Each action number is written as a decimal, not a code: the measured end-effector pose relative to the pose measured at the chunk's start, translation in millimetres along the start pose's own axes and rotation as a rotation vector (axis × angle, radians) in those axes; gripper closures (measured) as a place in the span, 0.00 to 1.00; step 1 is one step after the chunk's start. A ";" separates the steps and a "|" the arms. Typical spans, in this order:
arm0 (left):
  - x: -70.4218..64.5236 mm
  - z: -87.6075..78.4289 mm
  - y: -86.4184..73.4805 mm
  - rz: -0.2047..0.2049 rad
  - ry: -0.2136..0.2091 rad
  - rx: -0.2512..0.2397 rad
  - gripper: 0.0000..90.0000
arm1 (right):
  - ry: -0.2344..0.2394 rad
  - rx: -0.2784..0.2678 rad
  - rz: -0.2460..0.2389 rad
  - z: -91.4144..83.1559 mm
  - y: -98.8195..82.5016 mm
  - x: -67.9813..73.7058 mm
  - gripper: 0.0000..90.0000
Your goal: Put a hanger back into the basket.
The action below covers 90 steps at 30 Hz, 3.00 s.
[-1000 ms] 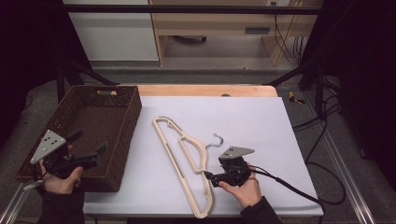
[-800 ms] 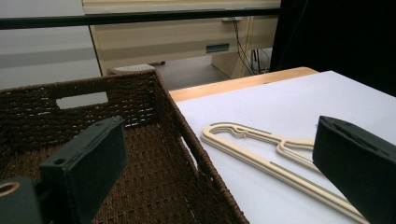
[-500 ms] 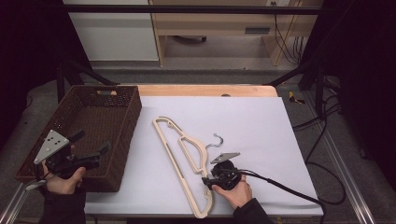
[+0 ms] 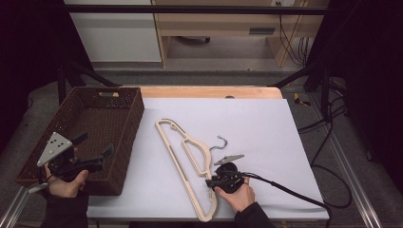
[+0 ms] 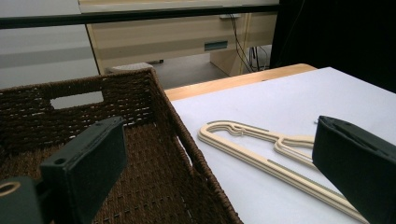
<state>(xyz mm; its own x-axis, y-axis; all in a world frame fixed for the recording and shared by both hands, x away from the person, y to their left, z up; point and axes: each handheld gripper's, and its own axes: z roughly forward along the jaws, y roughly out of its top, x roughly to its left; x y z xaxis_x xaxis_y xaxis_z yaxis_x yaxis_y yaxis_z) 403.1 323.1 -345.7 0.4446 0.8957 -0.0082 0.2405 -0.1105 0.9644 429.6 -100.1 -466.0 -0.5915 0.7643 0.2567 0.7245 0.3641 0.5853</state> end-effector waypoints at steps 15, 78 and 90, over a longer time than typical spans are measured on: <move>-1.7 1.3 -0.2 0.002 -0.002 0.001 0.03 | -0.029 -0.023 0.035 -7.8 2.4 -3.2 0.83; -114.1 223.0 -32.1 0.347 -0.290 0.417 0.28 | 0.001 -0.153 -0.034 -41.5 7.9 -12.0 0.91; -123.8 229.0 -32.0 0.450 -0.294 0.400 0.61 | 0.000 -0.154 -0.045 -42.1 8.1 -12.7 0.91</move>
<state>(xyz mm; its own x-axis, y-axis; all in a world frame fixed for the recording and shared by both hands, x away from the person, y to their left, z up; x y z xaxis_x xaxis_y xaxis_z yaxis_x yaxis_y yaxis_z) 538.0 117.1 -436.1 0.7791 0.5767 0.2457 0.2529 -0.6478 0.7187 428.1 -129.2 -432.2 -0.6221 0.7492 0.2273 0.6343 0.3121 0.7073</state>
